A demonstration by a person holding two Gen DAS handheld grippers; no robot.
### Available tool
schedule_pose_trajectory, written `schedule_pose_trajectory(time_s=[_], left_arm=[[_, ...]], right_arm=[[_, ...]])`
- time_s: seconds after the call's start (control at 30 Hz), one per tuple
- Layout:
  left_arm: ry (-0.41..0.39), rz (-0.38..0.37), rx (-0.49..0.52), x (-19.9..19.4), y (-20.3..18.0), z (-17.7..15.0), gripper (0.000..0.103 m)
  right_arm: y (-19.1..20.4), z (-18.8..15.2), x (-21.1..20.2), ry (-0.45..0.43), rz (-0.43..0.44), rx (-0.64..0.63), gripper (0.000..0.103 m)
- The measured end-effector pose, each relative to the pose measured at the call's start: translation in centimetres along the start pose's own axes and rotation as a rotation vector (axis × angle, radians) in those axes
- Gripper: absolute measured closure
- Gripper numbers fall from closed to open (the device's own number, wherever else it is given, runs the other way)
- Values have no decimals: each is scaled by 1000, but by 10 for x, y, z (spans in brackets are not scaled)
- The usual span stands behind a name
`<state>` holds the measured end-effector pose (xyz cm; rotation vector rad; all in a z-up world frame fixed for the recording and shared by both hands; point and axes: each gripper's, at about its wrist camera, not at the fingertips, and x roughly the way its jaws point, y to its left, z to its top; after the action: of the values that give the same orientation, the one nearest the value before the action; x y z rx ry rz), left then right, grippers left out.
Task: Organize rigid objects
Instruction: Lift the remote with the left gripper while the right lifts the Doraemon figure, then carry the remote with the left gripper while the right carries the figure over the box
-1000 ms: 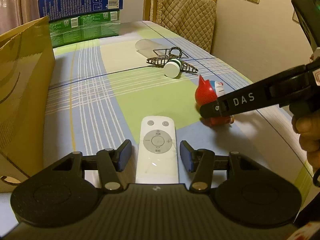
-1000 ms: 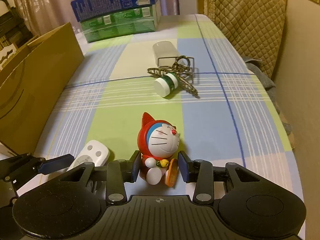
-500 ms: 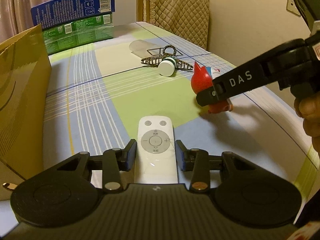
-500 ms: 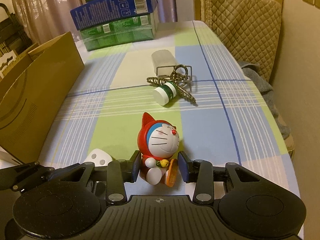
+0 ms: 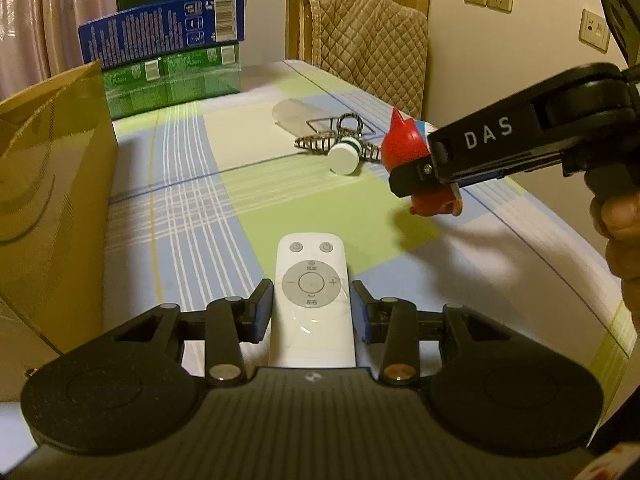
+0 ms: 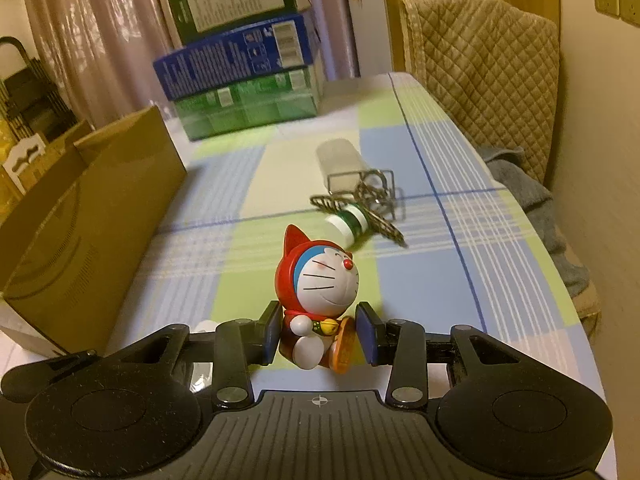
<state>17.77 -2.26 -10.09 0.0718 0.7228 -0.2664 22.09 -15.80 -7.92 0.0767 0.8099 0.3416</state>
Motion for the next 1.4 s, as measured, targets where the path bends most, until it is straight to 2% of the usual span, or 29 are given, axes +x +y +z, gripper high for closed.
schedule_pose_trajectory(time_s=[0.4, 0.73, 0.93, 1.13, 1.4], left_arm=[[-79, 25, 3, -33, 6, 17, 68], [-151, 40, -9, -79, 8, 37, 68], [-174, 52, -36, -109, 23, 42, 68], [-190, 69, -55, -139, 49, 52, 68], [-199, 134, -98, -179, 113, 67, 68]], right_arm=[[19, 13, -37, -148, 9, -29, 66], [40, 9, -96, -238, -1, -41, 66], [54, 8, -119, -247, 8, -56, 66], [81, 16, -130, -238, 73, -81, 66], [138, 30, -112, -203, 189, -153, 66]])
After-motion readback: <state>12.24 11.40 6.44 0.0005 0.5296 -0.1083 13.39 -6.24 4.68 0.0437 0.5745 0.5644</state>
